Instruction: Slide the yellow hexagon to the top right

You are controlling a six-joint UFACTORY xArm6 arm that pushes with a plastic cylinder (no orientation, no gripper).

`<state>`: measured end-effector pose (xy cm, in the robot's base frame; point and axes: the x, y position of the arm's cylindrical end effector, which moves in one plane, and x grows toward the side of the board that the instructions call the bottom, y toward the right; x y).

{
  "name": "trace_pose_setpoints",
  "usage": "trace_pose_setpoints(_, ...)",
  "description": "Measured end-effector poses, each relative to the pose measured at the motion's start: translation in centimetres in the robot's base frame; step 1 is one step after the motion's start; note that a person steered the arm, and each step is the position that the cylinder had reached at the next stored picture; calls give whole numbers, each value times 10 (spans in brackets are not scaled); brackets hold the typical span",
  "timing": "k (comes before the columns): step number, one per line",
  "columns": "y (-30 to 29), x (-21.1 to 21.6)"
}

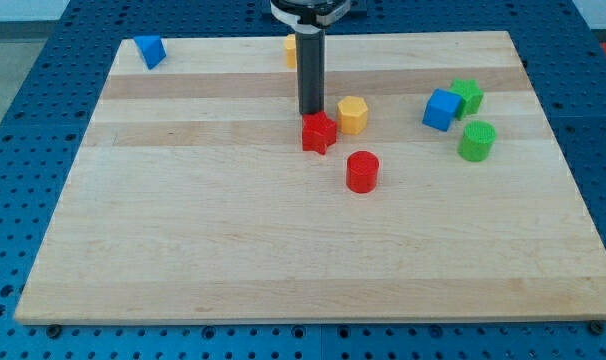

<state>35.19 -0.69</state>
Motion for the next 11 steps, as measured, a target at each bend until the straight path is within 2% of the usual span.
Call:
trace_pose_setpoints(2, 29, 20)
trace_pose_setpoints(4, 27, 51)
trace_pose_setpoints(5, 32, 47)
trace_pose_setpoints(7, 79, -1)
trace_pose_setpoints(11, 141, -38)
